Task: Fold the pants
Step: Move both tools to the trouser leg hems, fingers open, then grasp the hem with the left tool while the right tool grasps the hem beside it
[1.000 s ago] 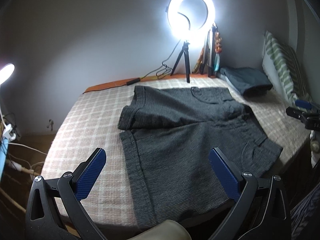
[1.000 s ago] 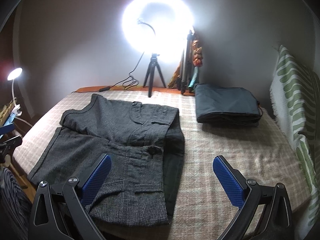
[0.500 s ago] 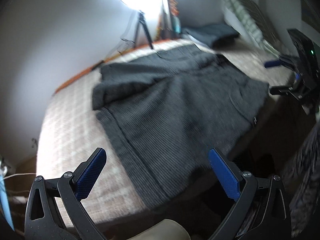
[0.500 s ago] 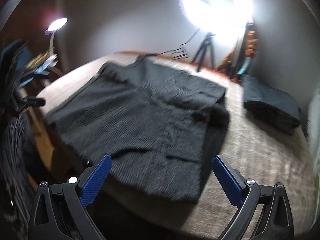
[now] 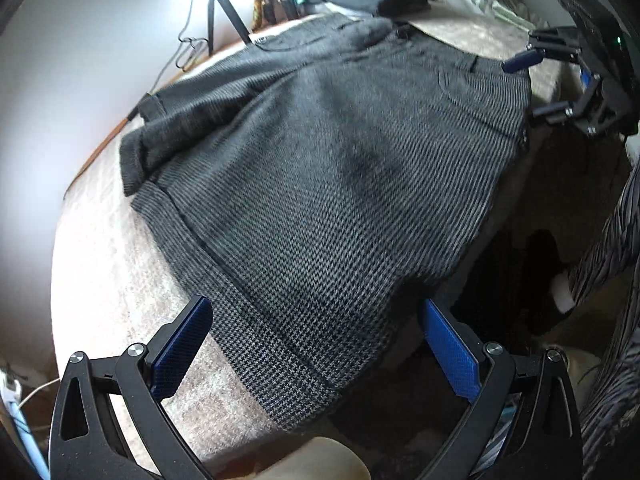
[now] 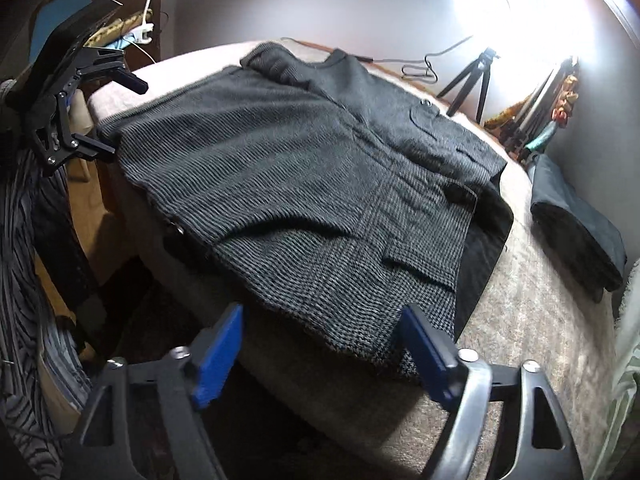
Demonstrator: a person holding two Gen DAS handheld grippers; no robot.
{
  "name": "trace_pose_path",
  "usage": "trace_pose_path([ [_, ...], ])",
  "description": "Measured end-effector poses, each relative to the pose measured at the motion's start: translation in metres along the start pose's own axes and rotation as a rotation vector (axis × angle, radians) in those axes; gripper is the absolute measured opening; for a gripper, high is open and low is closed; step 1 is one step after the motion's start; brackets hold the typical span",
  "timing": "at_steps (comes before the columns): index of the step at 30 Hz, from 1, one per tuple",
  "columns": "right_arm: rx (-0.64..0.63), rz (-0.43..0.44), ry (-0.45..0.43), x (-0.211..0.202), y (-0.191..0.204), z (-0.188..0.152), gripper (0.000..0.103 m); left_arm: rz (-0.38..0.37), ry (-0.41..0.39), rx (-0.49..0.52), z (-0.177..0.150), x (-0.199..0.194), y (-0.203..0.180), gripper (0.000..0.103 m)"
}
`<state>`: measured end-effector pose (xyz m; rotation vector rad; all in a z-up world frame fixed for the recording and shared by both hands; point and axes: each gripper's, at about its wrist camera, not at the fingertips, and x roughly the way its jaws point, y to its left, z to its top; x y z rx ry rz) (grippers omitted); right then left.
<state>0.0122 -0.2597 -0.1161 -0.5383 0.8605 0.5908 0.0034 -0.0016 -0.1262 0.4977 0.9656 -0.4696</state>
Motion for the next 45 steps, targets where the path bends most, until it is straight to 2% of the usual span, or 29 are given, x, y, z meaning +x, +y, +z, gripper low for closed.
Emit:
trace_pose_path([
  [2,-0.006,-0.007,-0.003,0.000,0.000,0.001,0.070,-0.015,0.015,0.008,-0.002,0.004,0.002,0.102],
  [5,0.008,0.002,-0.002,0.000,-0.003,0.003,0.058,-0.052,0.036,-0.003,-0.006,0.008,0.007,0.102],
  [8,0.041,0.042,-0.008,0.000,-0.009,0.007,0.041,-0.066,0.027,0.001,-0.010,0.008,0.011,0.102],
  [9,0.050,0.058,-0.010,0.000,-0.009,0.008,0.032,-0.066,0.029,0.001,-0.011,0.008,0.013,0.102],
  [16,0.070,0.050,-0.057,-0.010,-0.009,0.018,0.019,-0.064,0.067,-0.010,-0.016,0.011,0.024,0.103],
  [20,0.086,0.044,-0.078,-0.015,-0.012,0.021,0.018,-0.069,0.056,-0.004,-0.014,0.008,0.025,0.098],
  [23,0.088,0.042,-0.085,-0.017,-0.012,0.022,0.018,-0.084,0.033,-0.006,-0.015,0.000,0.024,0.087],
  [26,0.092,0.043,-0.090,-0.018,-0.014,0.023,0.017,-0.117,0.004,-0.017,-0.014,-0.010,0.032,0.068],
  [29,0.097,0.038,-0.099,-0.020,-0.015,0.025,0.017,-0.199,-0.032,-0.063,-0.014,-0.016,0.044,0.050],
  [31,0.097,0.037,-0.104,-0.021,-0.014,0.027,0.017,-0.275,-0.068,-0.092,-0.013,-0.020,0.054,0.025],
  [33,0.092,0.032,-0.101,-0.020,-0.013,0.027,0.017,-0.292,-0.084,-0.058,-0.009,-0.022,0.043,0.014],
  [38,0.085,0.010,-0.110,-0.022,-0.011,0.029,0.015,-0.252,-0.117,-0.007,0.001,-0.030,0.030,0.007],
  [45,0.120,-0.034,-0.185,-0.042,-0.022,0.049,0.011,-0.200,-0.222,-0.049,0.027,-0.044,0.065,0.004],
])
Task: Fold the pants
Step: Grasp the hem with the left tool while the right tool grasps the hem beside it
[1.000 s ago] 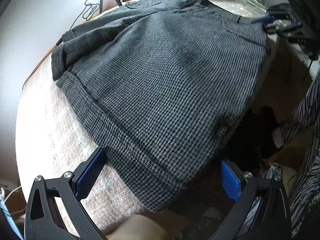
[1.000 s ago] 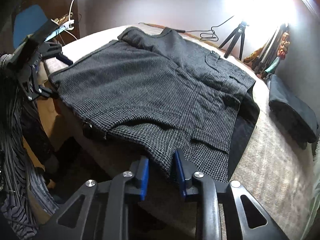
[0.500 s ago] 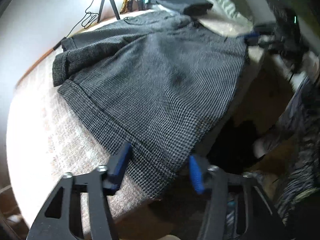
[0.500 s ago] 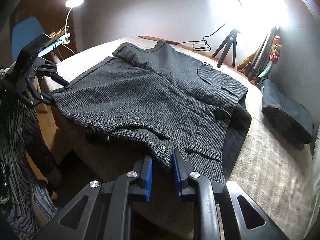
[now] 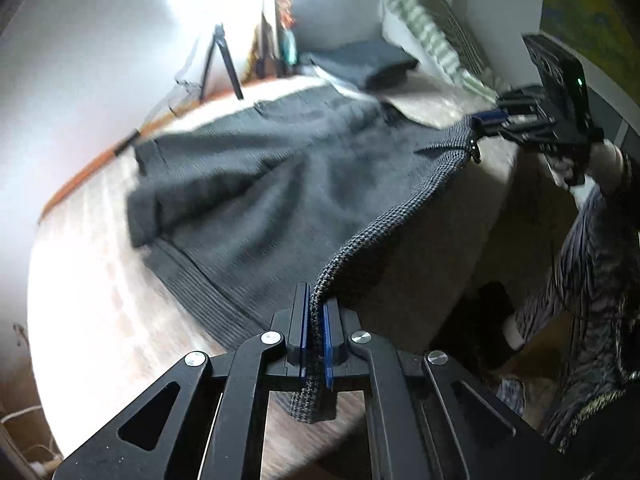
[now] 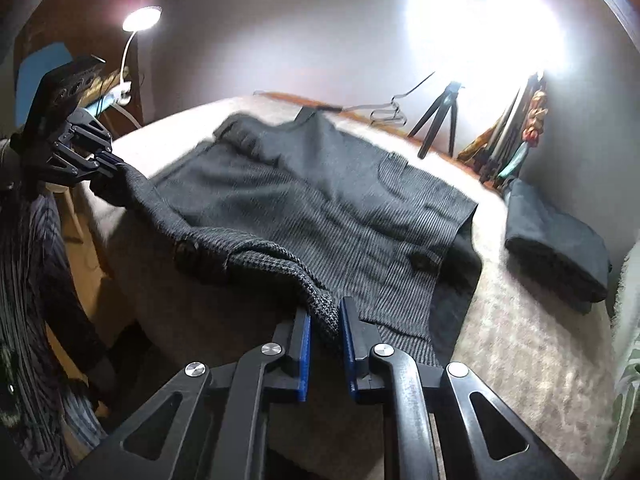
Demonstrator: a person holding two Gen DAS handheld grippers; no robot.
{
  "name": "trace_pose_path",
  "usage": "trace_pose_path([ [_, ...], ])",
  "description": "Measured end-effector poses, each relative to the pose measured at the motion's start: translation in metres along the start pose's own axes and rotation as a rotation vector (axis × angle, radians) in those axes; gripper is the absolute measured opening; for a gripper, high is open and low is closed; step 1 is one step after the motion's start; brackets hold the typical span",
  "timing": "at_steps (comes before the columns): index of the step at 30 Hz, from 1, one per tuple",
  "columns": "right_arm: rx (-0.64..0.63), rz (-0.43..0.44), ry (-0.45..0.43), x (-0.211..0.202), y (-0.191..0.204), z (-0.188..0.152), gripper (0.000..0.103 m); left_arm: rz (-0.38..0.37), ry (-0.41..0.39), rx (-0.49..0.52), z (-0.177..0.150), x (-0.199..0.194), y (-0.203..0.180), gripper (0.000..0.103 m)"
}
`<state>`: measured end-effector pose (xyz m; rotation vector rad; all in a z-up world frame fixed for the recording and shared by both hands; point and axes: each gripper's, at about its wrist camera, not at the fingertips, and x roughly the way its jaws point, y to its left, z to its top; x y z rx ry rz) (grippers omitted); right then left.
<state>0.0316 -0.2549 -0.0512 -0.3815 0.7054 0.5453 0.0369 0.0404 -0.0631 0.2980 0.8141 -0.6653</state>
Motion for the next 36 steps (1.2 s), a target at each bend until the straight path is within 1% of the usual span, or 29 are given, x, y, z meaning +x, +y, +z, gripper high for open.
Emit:
trace_pose_path([
  [3,0.005,-0.023,-0.042,-0.007,-0.006,0.016,0.010,0.026,-0.049,0.006,0.022,-0.009,0.013,0.004],
  [9,-0.011,-0.086,-0.062,-0.001,-0.026,0.055,0.008,0.070,-0.120,0.051,0.065,-0.014,0.037,0.003],
  [11,-0.016,-0.097,-0.074,0.000,-0.033,0.069,0.008,0.075,-0.141,0.048,0.078,-0.013,0.049,0.003],
  [16,-0.061,-0.153,-0.079,0.011,-0.050,0.110,0.008,0.105,-0.179,0.044,0.112,-0.005,0.082,0.003],
  [20,-0.084,-0.186,-0.077,0.030,-0.069,0.145,0.008,0.117,-0.203,0.035,0.139,-0.001,0.112,0.003],
  [24,-0.067,-0.197,-0.060,0.063,-0.096,0.171,0.007,0.140,-0.186,0.043,0.168,0.021,0.145,0.003],
  [27,-0.049,-0.194,-0.015,0.101,-0.116,0.182,0.007,0.142,-0.150,0.037,0.184,0.049,0.173,0.003],
  [30,-0.036,-0.182,0.040,0.138,-0.131,0.183,0.007,0.136,-0.109,0.016,0.188,0.080,0.193,0.003],
  [31,-0.030,-0.175,0.057,0.148,-0.134,0.181,0.007,0.138,-0.088,0.010,0.187,0.095,0.198,0.003],
  [36,-0.031,-0.161,0.133,0.201,-0.145,0.175,0.007,0.159,-0.008,-0.009,0.183,0.145,0.210,0.003],
])
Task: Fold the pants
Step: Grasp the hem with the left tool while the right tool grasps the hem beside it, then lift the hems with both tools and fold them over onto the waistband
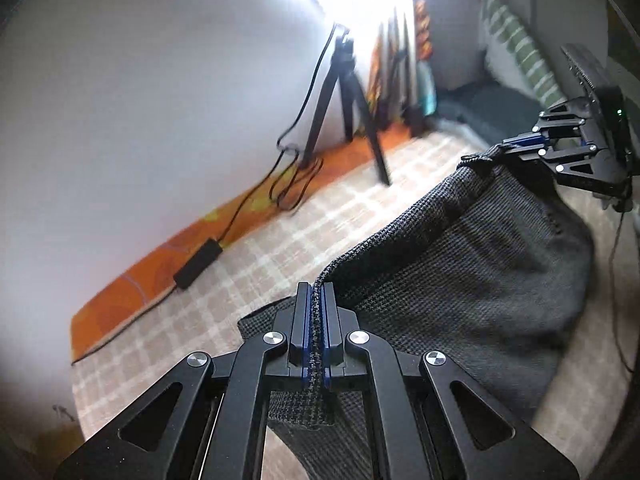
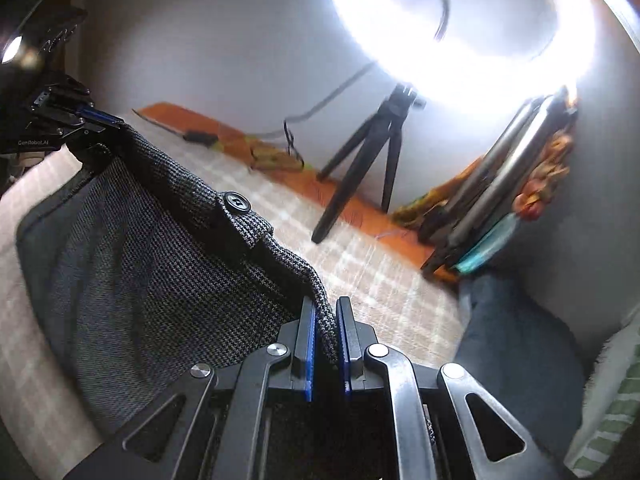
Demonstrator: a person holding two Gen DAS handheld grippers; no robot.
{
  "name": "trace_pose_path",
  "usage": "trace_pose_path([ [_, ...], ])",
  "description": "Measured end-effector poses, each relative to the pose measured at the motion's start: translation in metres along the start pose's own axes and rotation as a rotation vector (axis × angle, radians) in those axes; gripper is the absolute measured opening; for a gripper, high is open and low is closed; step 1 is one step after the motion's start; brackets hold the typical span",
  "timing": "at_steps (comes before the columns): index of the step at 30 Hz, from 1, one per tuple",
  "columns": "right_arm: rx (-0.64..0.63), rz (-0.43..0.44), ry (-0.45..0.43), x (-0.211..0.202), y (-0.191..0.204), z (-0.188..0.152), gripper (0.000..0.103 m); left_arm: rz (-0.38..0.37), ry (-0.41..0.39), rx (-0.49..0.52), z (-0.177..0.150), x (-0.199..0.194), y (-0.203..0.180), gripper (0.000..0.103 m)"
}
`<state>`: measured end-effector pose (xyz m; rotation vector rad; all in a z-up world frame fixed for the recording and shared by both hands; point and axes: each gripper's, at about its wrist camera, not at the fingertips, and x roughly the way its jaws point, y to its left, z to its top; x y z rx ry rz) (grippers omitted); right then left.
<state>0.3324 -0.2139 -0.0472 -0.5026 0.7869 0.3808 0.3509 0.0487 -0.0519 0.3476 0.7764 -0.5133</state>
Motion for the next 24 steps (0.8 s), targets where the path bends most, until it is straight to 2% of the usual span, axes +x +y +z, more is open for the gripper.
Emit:
trace_pose_path([
  [5,-0.008,0.012,0.049,0.041,0.006,0.002,0.007,0.020,0.058,-0.016,-0.008,0.032,0.008,0.003],
  [11,0.012,0.011,0.087,0.069,0.010,0.001,0.007,0.021,0.081,-0.028,-0.012,0.049,0.011,0.004],
  [14,0.039,0.007,0.094,0.064,0.006,0.000,0.010,0.044,0.092,-0.042,-0.005,0.054,0.013,0.015],
  [15,0.051,-0.001,0.090,0.059,0.004,0.001,0.016,0.063,0.092,-0.052,-0.003,0.053,0.015,0.022],
  [16,0.062,-0.024,0.081,0.053,0.004,0.003,0.031,0.079,0.084,-0.073,-0.001,0.049,0.018,0.028],
  [19,0.109,-0.078,0.043,0.024,-0.006,0.002,0.047,0.093,0.052,-0.130,0.003,0.028,0.028,0.041],
  [20,0.148,-0.070,0.029,0.011,-0.011,-0.001,0.049,0.092,0.036,-0.139,0.003,0.019,0.028,0.042],
  [22,0.244,-0.014,-0.007,-0.021,-0.018,-0.015,0.062,0.073,0.005,-0.160,-0.003,-0.005,0.028,0.045],
  [23,0.288,0.015,-0.024,-0.035,-0.020,-0.024,0.064,0.062,-0.004,-0.165,-0.007,-0.014,0.026,0.047],
  [24,0.329,0.050,-0.034,-0.052,-0.019,-0.036,0.067,0.046,-0.011,-0.167,-0.012,-0.024,0.023,0.053],
])
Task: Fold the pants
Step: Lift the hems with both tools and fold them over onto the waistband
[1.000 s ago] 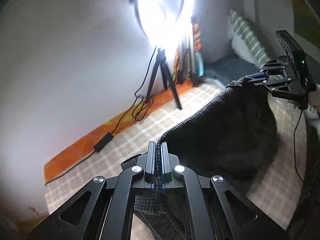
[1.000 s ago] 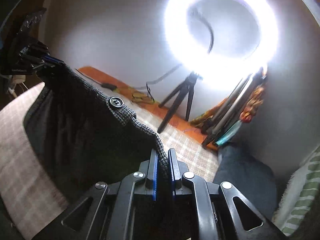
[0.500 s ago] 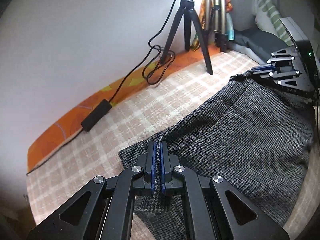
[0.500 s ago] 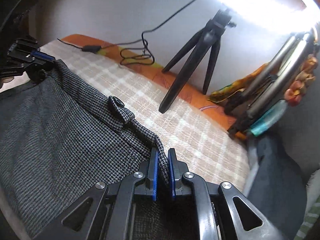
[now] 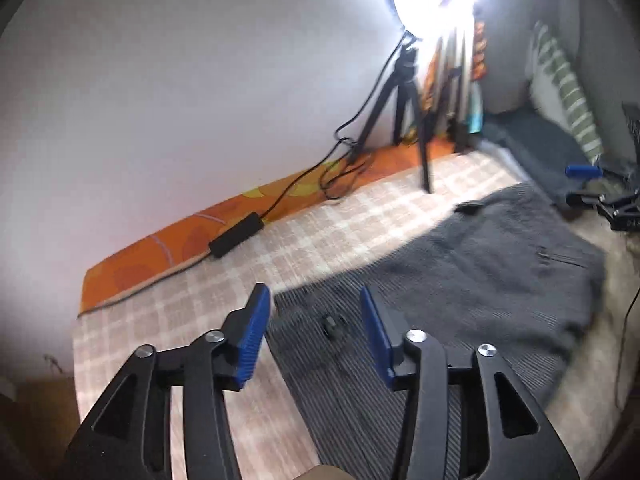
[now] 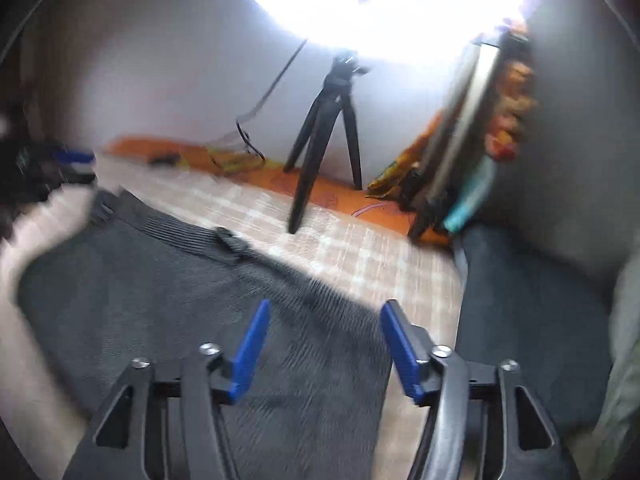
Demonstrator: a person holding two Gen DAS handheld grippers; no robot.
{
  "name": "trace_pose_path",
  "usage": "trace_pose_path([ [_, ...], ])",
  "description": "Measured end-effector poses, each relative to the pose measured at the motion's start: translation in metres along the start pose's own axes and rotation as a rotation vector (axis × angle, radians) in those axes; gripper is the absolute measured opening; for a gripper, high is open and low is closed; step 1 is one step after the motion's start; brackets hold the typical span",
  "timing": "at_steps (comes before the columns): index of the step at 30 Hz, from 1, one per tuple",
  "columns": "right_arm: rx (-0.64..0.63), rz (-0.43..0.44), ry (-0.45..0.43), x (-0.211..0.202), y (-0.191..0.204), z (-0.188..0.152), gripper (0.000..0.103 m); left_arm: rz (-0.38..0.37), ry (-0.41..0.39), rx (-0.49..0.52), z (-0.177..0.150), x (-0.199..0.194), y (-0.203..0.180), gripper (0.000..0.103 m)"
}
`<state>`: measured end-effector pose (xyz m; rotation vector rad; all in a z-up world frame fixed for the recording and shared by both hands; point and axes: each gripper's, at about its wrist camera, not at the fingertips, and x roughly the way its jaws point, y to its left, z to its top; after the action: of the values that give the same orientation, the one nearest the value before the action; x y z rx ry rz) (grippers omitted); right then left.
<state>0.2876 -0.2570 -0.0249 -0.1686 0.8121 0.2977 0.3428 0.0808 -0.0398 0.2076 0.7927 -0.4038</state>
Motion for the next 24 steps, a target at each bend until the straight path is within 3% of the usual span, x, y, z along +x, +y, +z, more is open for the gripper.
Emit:
trace_pose_path([
  [5,0.158,0.118,0.023,-0.046,0.007,-0.070,0.074,-0.082,-0.023,-0.069,-0.042,-0.048,-0.005,0.059],
  [7,0.217,0.165,0.047,-0.047,0.010,-0.093,0.074,-0.110,-0.020,-0.117,-0.066,-0.062,-0.006,0.065],
  [11,0.257,0.229,0.094,-0.036,0.024,-0.125,0.074,-0.142,0.031,-0.140,-0.099,-0.068,-0.017,0.065],
  [20,0.342,0.291,0.094,0.010,0.028,-0.128,0.074,-0.157,0.150,-0.174,-0.141,-0.041,-0.018,0.065],
  [24,0.304,0.325,0.060,0.018,0.039,-0.119,0.077,-0.184,0.144,-0.179,-0.141,-0.028,-0.022,0.065],
])
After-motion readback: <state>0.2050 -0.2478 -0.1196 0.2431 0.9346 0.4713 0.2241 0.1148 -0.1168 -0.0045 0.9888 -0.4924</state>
